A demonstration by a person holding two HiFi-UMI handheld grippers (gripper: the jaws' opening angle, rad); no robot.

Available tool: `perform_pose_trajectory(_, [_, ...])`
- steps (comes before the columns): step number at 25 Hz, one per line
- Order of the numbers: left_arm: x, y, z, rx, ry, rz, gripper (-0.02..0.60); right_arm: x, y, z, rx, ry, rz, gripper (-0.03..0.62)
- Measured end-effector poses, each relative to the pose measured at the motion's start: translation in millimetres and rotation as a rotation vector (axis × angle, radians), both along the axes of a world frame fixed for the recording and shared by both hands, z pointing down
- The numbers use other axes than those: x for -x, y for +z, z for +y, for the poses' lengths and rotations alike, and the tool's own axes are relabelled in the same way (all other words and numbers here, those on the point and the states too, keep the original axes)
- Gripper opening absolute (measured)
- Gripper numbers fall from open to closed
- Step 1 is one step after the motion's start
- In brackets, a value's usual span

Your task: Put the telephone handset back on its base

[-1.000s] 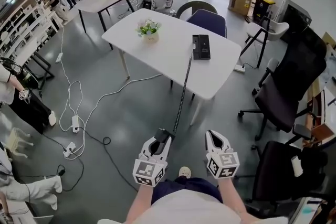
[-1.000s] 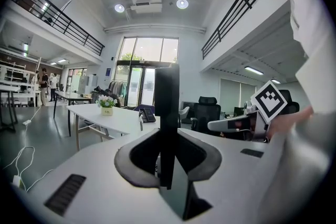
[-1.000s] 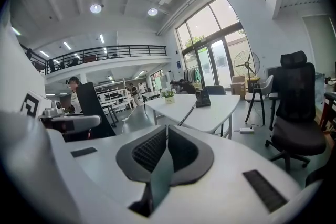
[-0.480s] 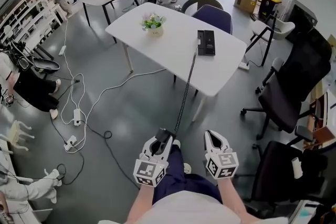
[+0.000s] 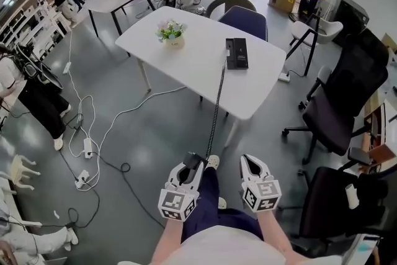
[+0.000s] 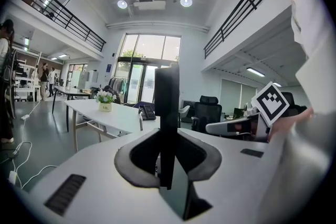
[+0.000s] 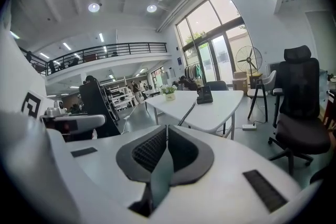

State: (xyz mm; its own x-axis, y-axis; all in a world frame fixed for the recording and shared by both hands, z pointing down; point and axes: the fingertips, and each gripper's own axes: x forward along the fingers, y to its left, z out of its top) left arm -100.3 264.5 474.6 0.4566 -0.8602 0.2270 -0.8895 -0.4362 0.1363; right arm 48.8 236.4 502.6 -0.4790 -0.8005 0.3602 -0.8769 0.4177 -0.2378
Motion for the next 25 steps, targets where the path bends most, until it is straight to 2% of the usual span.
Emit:
perform_pose_trajectory(8, [-5, 6, -67, 0.033, 0.035, 0.006, 0.083, -5, 4, -60, 0.024, 0.036, -0.003, 0.035])
perform_pose_trajectory(15, [-7, -14, -144, 0.004, 0.058, 0.008, 0.083, -7, -18, -138, -0.005, 0.053, -0.002, 0.035])
perform_pose_trajectory(25, [6, -16, -215, 0.021, 0.055, 0.020, 0.083, 3, -20, -209, 0.007, 0.060, -0.002, 0.035])
